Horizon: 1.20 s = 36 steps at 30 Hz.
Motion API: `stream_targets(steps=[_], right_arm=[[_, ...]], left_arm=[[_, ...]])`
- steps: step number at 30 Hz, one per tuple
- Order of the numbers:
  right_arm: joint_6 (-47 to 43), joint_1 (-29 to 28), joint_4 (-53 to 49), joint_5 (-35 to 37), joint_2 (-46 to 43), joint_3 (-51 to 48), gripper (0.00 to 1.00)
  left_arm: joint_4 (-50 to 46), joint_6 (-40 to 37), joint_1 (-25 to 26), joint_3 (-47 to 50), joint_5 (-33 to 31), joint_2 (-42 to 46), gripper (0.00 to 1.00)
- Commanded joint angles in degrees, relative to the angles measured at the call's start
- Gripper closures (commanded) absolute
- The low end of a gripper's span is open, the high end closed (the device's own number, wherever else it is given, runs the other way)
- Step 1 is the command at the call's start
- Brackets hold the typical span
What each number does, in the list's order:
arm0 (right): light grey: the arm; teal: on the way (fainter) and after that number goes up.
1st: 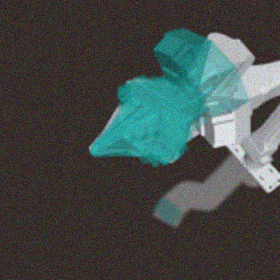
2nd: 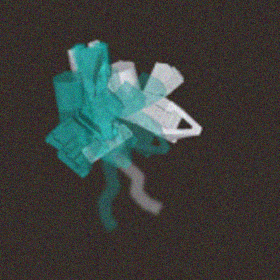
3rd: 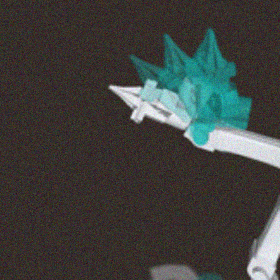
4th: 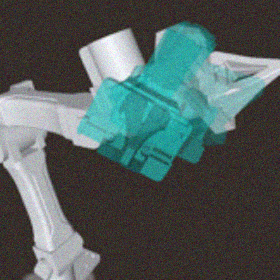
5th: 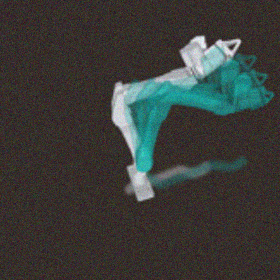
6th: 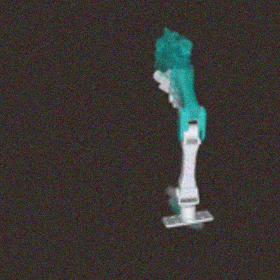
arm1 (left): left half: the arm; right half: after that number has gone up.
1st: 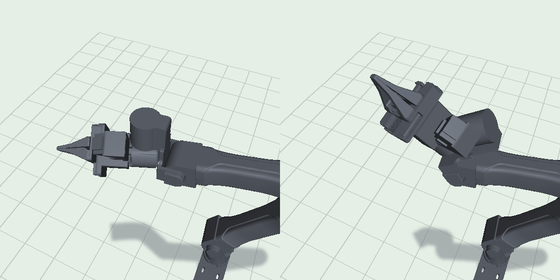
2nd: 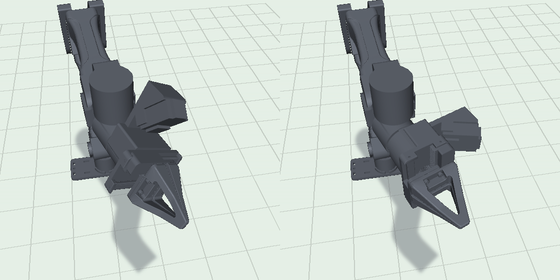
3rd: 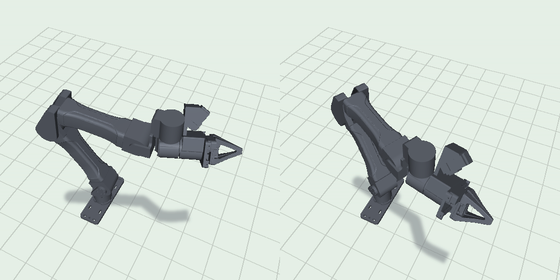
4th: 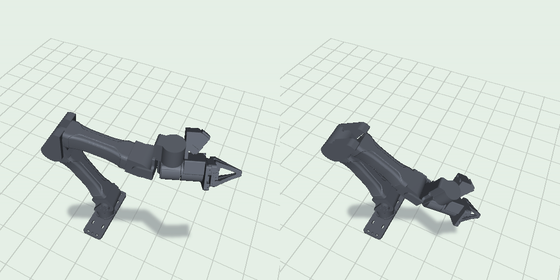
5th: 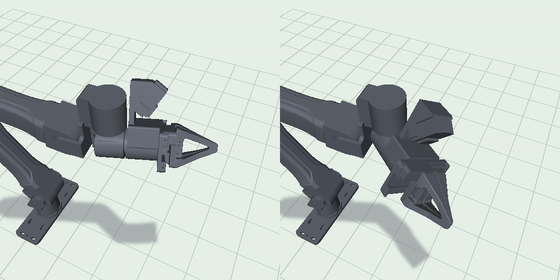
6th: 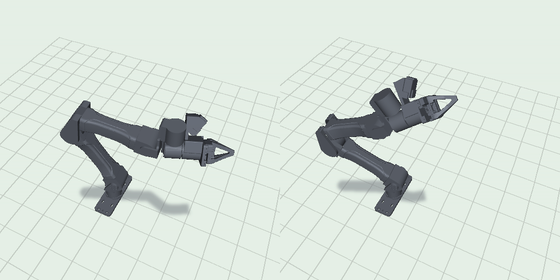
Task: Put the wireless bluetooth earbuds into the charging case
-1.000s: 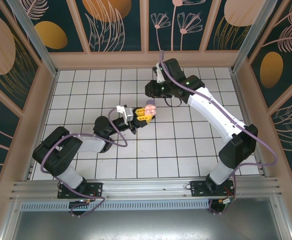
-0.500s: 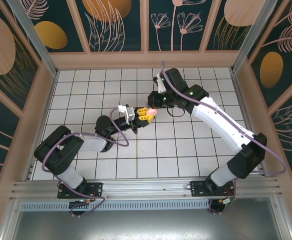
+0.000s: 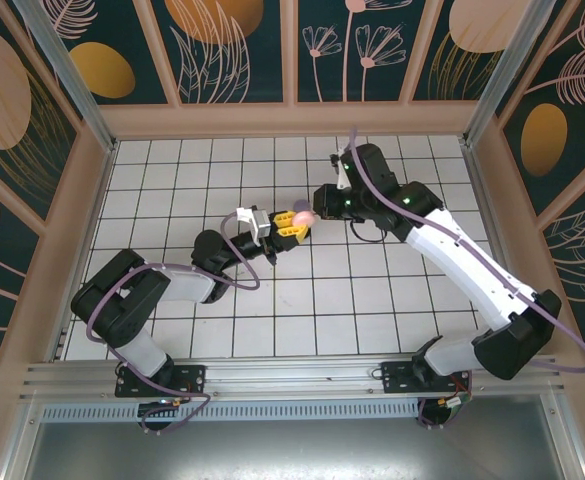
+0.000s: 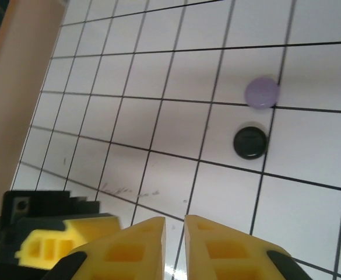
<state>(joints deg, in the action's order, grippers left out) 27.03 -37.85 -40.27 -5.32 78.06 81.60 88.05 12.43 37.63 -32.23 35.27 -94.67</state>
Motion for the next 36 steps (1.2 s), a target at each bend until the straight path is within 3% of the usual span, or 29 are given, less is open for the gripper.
stream_targets(steps=[1, 6, 11, 14, 17, 27, 31, 36], right_arm=[[2.61, 2.57, 3.4, 2.51, -3.83, -2.88, 0.81], [3.85, 6.19, 6.77, 1.63, -7.03, -9.99, 0.73], [4.5, 6.2, 8.82, 2.36, -8.69, -16.28, 0.56], [5.04, 6.16, 9.82, 2.59, -9.47, -19.45, 0.52], [5.64, 6.16, 10.59, 2.51, -10.4, -22.15, 0.51], [6.23, 9.53, 12.36, 2.13, -13.33, -28.37, 0.46], [5.87, 10.49, 13.01, 1.54, -13.46, -29.24, 0.46], [5.07, 11.41, 13.47, 0.97, -13.46, -29.16, 0.46]], left_arm=[[1.41, 1.78, -0.1, 0.82, -1.42, 0.01, 1.0], [-2.29, 4.85, -0.1, 1.85, -3.52, 0.87, 1.0], [-5.18, 9.47, 0.51, 4.19, -7.91, 1.85, 1.0], [-6.61, 13.88, 0.91, 5.47, -10.52, 1.86, 1.0], [-11.69, 18.95, 1.12, 4.99, -11.87, 1.62, 1.0], [-14.71, 27.37, 4.47, 6.0, -16.93, -0.37, 1.0], [-24.76, 32.56, 4.77, 2.47, -17.58, -2.25, 1.0], [-24.11, 37.68, 5.09, 2.46, -19.31, -5.21, 1.0]])
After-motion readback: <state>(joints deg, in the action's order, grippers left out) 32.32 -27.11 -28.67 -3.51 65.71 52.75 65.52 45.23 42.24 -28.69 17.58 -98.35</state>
